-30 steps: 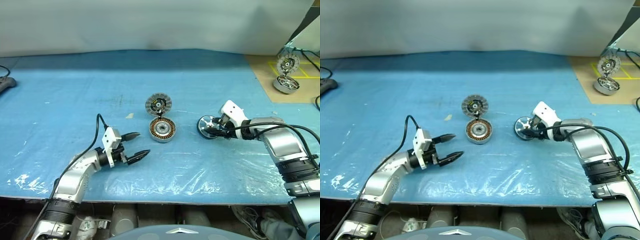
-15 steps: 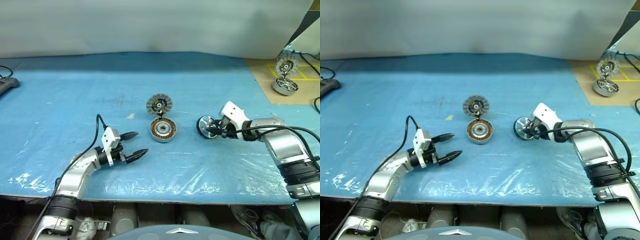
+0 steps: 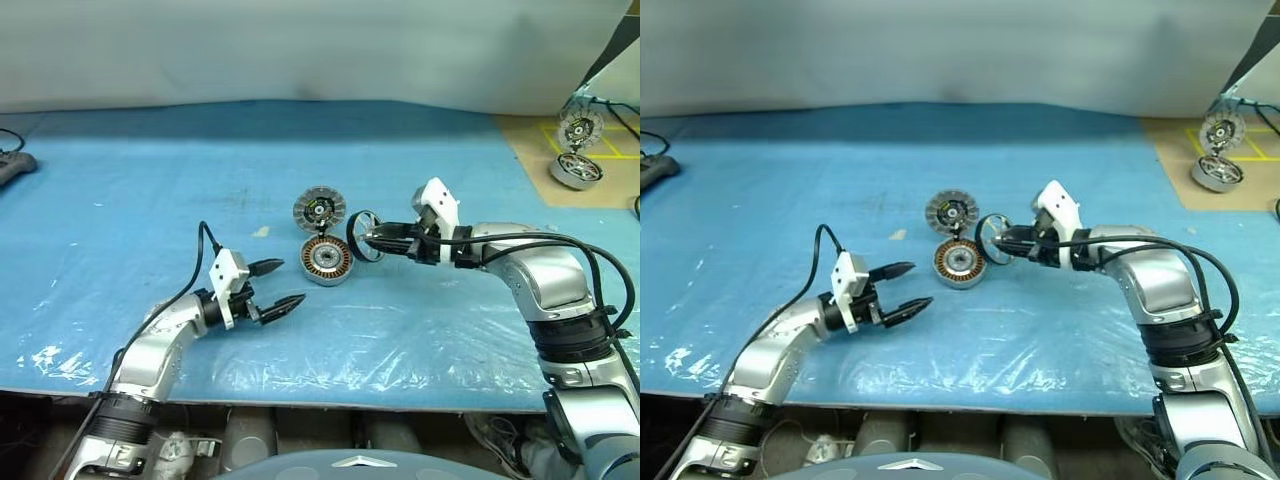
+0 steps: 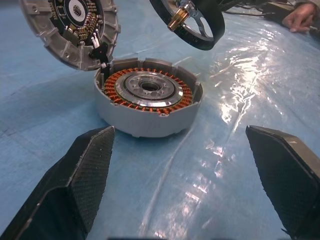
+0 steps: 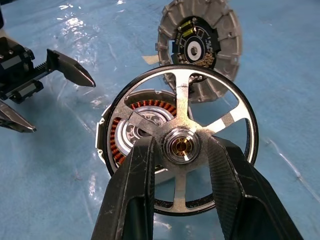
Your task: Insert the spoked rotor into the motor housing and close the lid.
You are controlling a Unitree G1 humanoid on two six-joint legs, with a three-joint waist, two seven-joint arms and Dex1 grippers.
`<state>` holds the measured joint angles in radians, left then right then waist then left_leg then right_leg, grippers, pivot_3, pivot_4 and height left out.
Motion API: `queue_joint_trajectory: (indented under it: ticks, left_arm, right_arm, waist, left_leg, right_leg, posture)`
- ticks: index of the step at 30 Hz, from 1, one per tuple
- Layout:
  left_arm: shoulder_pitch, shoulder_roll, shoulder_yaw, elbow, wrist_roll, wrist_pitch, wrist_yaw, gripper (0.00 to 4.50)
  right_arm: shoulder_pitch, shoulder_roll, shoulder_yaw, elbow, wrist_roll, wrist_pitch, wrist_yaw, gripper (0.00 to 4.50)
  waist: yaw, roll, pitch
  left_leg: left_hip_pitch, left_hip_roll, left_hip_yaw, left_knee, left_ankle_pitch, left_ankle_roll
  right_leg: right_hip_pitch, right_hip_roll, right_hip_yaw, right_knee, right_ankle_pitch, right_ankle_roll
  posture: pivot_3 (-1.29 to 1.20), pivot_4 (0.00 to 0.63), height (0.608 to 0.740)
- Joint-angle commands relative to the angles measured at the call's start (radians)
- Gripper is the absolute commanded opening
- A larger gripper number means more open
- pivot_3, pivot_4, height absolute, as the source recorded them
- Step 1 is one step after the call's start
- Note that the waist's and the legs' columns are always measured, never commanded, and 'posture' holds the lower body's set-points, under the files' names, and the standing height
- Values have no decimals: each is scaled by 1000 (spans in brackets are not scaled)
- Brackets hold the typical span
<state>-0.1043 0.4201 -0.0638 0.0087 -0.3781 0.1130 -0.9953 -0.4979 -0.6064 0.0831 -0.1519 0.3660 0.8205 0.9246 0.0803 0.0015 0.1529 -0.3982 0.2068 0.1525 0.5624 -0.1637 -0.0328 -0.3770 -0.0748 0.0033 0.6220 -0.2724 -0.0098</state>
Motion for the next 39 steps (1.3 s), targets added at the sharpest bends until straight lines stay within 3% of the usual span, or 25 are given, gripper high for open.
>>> queue_joint_trajectory:
  ticks: [1, 10, 20, 33, 39]
  left_arm:
    - [-11, 11, 37, 80, -15, -65, -46, 4500]
    - [-21, -27, 12, 63, 4, -71, -22, 4500]
    - [-41, -39, -44, -336, -38, 263, 186, 4500]
    - [-27, -1, -6, -186, -36, 168, 104, 4500]
    - [-29, -15, -22, -220, -34, 180, 129, 4500]
  right_arm:
    - [-28, 10, -7, -43, 34, 10, -8, 1205]
    - [-75, 45, 67, 15, -8, -52, -18, 1205]
    - [-74, 48, 121, 24, -22, -74, 4, 1205]
    - [-75, 52, 126, 65, -49, -94, -2, 1205]
    - [-79, 62, 123, 59, -43, -88, -5, 1205]
  waist:
    - [0, 0, 0]
    - [-1, 0, 0]
    - [-2, 0, 0]
    - [-9, 0, 0]
    - [-9, 0, 0]
  left_leg:
    - [0, 0, 0, 0, 0, 0]
    - [-1, 0, 0, 0, 0, -1]
    - [-6, 0, 0, 0, 1, -1]
    - [-6, 0, 0, 1, 1, -1]
    - [-6, 0, -1, 1, 1, -1]
  right_leg:
    - [0, 0, 0, 0, 0, 0]
    - [-1, 0, 0, 0, 2, 3]
    - [-6, 0, -1, 2, 3, 5]
    - [-6, 1, 0, 2, 3, 5]
    - [-6, 1, 0, 2, 3, 5]
  posture:
    - [0, 150, 740]
    - [0, 150, 740]
    - [0, 150, 740]
    - [0, 150, 740]
    - [0, 150, 740]
